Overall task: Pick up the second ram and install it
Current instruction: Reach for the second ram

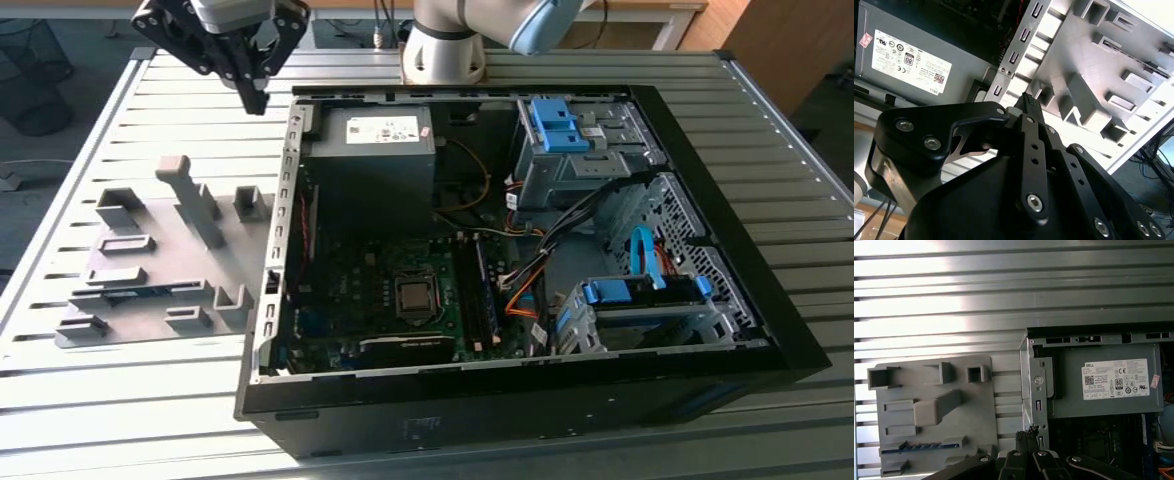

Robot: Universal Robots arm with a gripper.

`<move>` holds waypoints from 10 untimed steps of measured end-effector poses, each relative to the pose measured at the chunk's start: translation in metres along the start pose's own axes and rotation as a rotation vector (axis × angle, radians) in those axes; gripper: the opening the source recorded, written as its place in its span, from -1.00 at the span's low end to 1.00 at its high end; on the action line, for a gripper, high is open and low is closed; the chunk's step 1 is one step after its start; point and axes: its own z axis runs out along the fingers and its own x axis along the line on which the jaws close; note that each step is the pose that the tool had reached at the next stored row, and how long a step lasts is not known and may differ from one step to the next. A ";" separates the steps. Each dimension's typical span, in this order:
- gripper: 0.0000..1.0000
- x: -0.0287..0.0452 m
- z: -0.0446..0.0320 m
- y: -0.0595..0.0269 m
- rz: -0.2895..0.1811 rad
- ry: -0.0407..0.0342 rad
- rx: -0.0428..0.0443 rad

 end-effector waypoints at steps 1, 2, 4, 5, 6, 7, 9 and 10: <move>-0.79 0.0007 0.0000 -0.0001 0.000 0.0000 0.0000; -0.79 0.0015 0.0000 -0.0001 0.000 0.0000 0.0000; -0.79 0.0030 0.0000 -0.0002 0.000 0.0000 0.0000; -0.79 0.0038 0.0000 -0.0003 0.000 0.0000 0.0000; -0.79 0.0045 0.0000 -0.0003 0.000 0.0000 0.0000; -0.79 0.0053 0.0000 -0.0004 0.000 -0.0001 0.0000; -0.79 0.0068 -0.0001 -0.0005 0.000 0.0000 0.0000; -0.79 0.0075 -0.0001 -0.0006 0.000 0.0000 0.0000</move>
